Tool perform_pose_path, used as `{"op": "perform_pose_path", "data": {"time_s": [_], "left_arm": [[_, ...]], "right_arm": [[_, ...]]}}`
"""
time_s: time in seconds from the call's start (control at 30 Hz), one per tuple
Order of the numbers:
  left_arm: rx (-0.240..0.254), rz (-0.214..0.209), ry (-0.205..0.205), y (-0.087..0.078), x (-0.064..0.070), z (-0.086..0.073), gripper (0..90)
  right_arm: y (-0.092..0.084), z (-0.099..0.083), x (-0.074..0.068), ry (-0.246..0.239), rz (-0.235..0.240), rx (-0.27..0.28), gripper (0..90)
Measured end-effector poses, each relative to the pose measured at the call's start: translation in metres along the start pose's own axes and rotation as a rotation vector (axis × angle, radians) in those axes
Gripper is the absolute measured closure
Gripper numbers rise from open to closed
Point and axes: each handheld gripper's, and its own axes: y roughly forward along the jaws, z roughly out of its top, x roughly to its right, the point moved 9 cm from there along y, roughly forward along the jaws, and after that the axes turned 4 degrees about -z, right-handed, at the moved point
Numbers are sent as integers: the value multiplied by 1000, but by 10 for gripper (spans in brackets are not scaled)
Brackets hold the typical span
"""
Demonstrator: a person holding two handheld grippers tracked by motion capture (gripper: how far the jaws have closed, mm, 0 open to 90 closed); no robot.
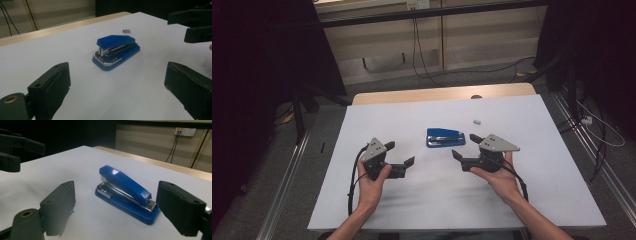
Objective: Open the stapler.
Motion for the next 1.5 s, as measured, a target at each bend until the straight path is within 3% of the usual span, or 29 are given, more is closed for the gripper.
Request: {"op": "perform_pose_path", "data": {"time_s": [0.53,0.67,0.83,0.93,1.0,1.07,1.17,1.27,1.37,1.5], "left_arm": [[4,0,6,34,-18,15,64],[1,2,19,46,-21,15,64],[7,4,16,59,-25,19,64],[-6,-8,15,64,-26,17,64],[-57,-21,28,66,-24,8,63],[-88,-15,44,64,-23,0,63],[-86,-33,2,65,-25,-3,64],[-63,-19,-20,63,-30,0,63],[-69,-10,0,64,-30,-1,62],[-66,-11,8,69,-27,-2,58]], "right_arm": [[27,13,1,-14,22,1,316],[33,11,-1,-24,31,-8,328],[41,4,-1,-26,44,-25,422],[43,1,-1,-10,53,-34,471],[44,-3,-3,20,77,-57,477],[44,-8,-6,-2,94,-85,528],[46,-11,-10,-25,106,-92,642],[47,-13,-12,-20,123,-103,695],[48,-15,-14,-10,142,-113,733],[49,-13,-12,8,143,-104,891]]}}
